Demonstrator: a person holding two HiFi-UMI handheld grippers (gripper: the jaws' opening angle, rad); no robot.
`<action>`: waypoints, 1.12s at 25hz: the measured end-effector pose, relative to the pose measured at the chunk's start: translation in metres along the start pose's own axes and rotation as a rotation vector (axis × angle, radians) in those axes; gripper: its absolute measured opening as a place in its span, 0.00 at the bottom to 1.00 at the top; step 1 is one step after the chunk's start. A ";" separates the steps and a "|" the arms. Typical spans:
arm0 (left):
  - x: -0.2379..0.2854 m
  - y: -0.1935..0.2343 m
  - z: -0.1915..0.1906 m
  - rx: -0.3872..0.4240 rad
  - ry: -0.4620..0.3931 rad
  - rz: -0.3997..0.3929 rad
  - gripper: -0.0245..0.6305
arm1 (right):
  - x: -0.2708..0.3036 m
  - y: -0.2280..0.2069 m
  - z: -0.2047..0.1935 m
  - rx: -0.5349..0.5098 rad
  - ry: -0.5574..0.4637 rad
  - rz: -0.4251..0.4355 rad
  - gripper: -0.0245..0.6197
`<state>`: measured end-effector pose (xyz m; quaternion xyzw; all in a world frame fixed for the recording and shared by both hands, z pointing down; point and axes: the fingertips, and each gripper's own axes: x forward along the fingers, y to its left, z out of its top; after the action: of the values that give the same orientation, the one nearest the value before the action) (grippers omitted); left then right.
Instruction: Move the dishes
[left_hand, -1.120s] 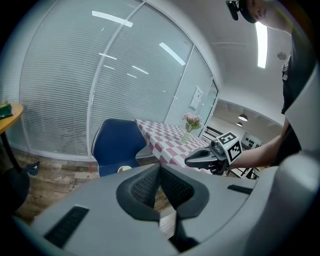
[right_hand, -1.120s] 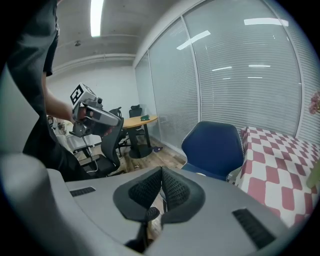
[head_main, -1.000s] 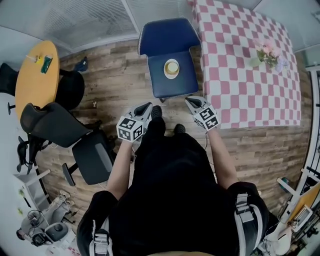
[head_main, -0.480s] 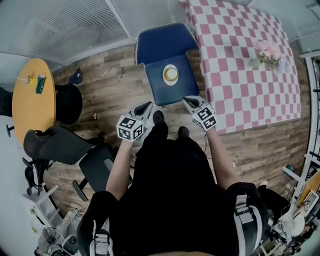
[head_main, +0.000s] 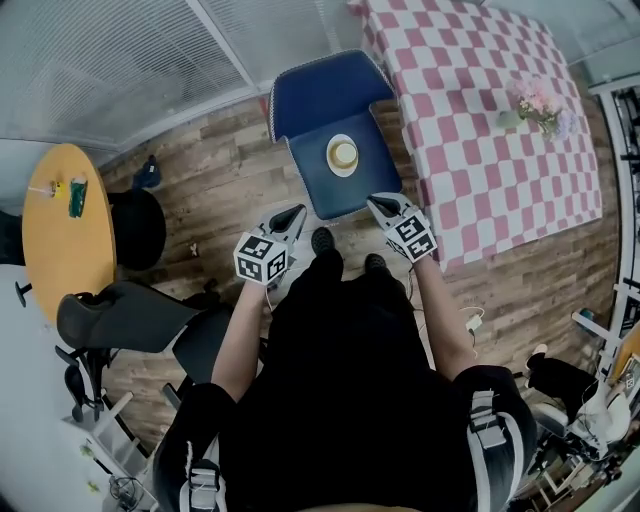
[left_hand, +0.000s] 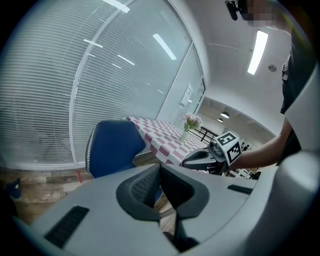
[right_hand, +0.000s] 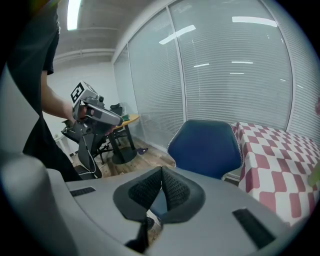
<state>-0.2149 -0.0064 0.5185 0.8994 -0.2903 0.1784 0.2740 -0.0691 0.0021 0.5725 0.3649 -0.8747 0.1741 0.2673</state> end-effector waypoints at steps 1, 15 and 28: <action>-0.001 0.003 0.000 0.006 0.004 -0.011 0.07 | 0.003 0.002 0.002 0.005 0.005 -0.006 0.06; -0.005 0.028 0.010 0.028 0.013 -0.104 0.07 | 0.028 0.007 0.018 0.002 0.026 -0.038 0.06; 0.019 0.046 0.014 0.003 0.048 -0.069 0.07 | 0.056 -0.027 0.012 -0.031 0.067 0.015 0.06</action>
<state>-0.2269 -0.0541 0.5347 0.9047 -0.2521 0.1907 0.2856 -0.0866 -0.0522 0.5991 0.3481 -0.8706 0.1746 0.3006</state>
